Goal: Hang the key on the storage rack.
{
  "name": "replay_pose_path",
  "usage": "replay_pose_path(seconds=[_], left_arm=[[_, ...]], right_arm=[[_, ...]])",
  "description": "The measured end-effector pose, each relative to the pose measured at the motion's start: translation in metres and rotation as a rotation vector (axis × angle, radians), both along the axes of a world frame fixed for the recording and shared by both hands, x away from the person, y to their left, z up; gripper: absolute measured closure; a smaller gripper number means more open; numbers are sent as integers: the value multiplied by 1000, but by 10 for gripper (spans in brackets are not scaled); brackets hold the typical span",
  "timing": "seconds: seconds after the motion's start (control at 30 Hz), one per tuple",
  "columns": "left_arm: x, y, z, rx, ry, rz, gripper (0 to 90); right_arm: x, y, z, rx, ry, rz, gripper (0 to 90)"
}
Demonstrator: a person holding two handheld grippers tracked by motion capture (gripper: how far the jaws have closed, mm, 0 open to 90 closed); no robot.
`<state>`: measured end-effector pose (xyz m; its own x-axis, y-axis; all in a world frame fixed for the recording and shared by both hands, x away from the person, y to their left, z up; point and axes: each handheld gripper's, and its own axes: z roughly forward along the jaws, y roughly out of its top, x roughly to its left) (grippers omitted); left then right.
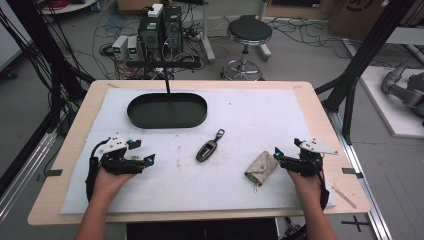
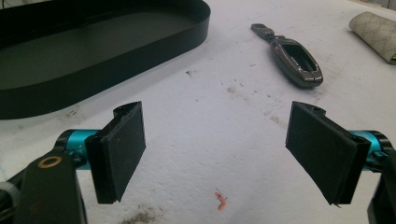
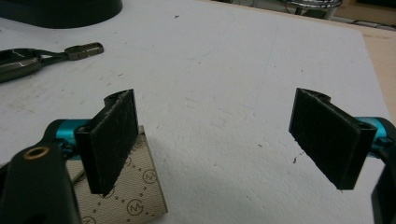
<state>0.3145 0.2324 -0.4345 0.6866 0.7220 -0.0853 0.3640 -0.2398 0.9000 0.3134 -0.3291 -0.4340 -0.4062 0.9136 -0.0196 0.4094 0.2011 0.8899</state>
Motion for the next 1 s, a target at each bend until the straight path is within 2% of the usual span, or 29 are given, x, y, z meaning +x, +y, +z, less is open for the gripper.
replay_pose_path(seconds=[0.17, 0.27, 0.47, 0.6, 0.7, 0.83, 1.0], left_arm=[[4, -3, 1, 7, 7, 0, 199], [6, -7, 0, 15, 9, 6, 199], [11, -21, -1, 32, 33, -21, 199], [20, -33, 2, 17, 31, -13, 199], [28, -48, 6, 38, 42, -22, 199], [43, -78, 16, 77, 48, -67, 199], [59, -115, 26, 106, 59, -117, 199]], right_arm=[[2, -3, -3, 2, 19, -2, 162], [-3, -6, -4, 6, 26, -5, 162], [-10, -12, -2, 6, 19, -37, 162], [-11, -14, -3, 0, 18, -46, 162], [-9, -15, -4, 6, 21, -43, 162], [-7, -15, -5, 9, 24, -31, 162], [-4, -11, -6, 5, 26, -11, 162]])
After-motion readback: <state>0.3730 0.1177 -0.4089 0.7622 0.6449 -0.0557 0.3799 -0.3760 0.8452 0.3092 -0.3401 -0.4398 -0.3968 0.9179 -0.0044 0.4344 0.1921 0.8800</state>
